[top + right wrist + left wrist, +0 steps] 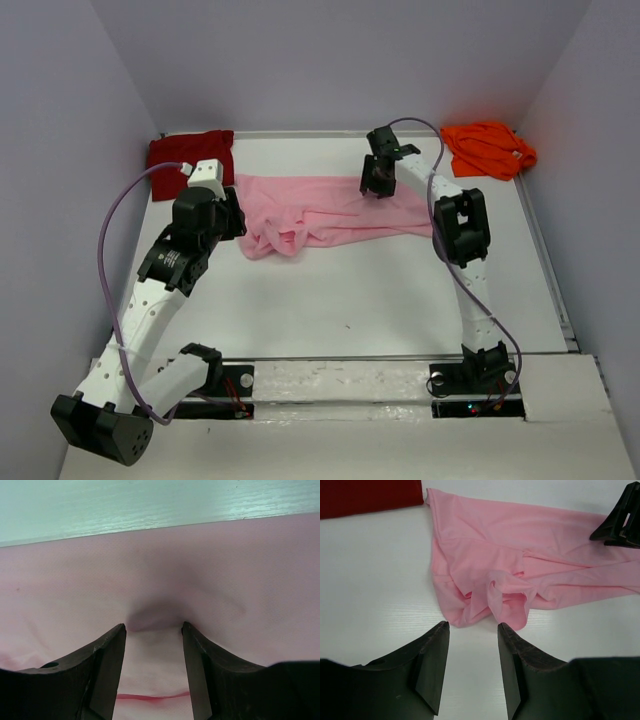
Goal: Fold and stack the t-shirts
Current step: Fold the tshirt
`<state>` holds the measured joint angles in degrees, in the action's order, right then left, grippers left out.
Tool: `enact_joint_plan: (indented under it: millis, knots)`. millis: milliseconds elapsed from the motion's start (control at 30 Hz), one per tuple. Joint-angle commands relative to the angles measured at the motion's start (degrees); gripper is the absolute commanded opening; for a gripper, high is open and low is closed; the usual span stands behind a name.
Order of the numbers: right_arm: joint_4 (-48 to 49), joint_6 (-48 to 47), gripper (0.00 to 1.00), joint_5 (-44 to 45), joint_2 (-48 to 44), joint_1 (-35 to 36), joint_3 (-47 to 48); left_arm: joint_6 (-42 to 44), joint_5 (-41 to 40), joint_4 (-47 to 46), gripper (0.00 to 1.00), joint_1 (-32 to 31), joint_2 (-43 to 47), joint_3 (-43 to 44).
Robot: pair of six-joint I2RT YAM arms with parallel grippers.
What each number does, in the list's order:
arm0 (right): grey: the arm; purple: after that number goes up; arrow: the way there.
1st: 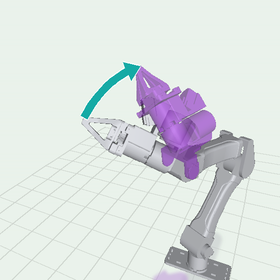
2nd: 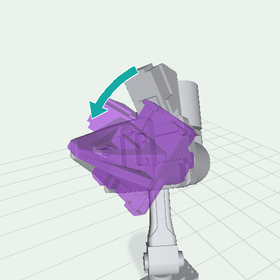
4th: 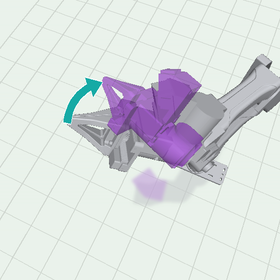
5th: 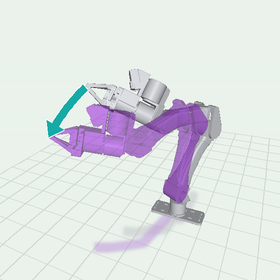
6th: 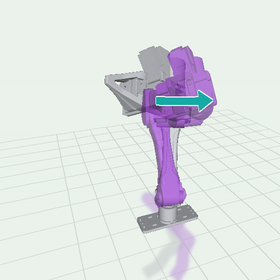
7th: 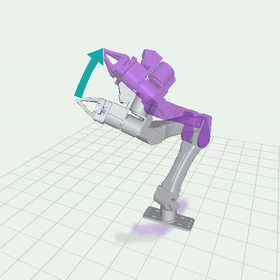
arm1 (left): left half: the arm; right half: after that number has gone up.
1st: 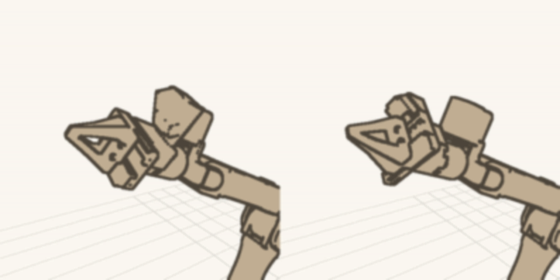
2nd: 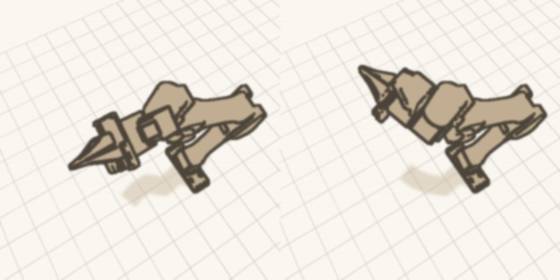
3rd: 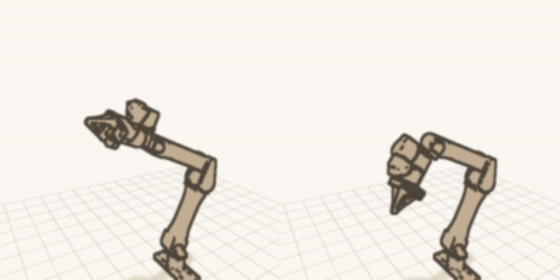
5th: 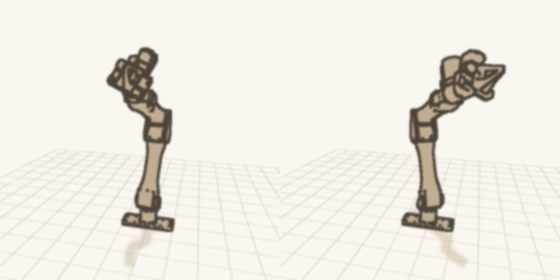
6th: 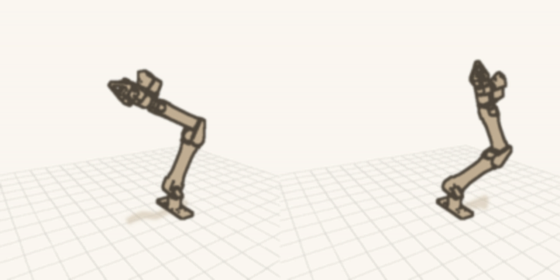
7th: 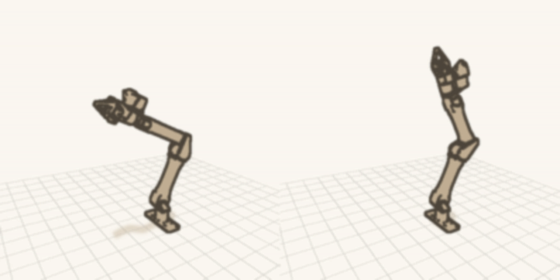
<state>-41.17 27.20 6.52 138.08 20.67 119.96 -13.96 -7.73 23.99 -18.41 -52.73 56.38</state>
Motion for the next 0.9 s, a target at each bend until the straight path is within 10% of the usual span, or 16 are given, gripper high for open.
enact_joint_plan:
  millis: [0, 533, 867]
  knots:
    - [-1.7, -2.2, 0.55, 1.9, -6.0, 0.3, 0.2, 0.8, 0.1, -1.0, 0.54, -0.3, 1.8, 1.3]
    - [3.9, -0.5, 0.56, 6.6, -31.6, 0.3, -29.7, -1.6, 1.4, -7.6, 0.53, -0.2, -13.0, -2.2]
    - [5.9, -0.7, 0.56, 5.7, -34.6, 0.3, -31.7, -0.2, -1.3, -10.8, 0.52, -0.2, -26.1, 5.1]
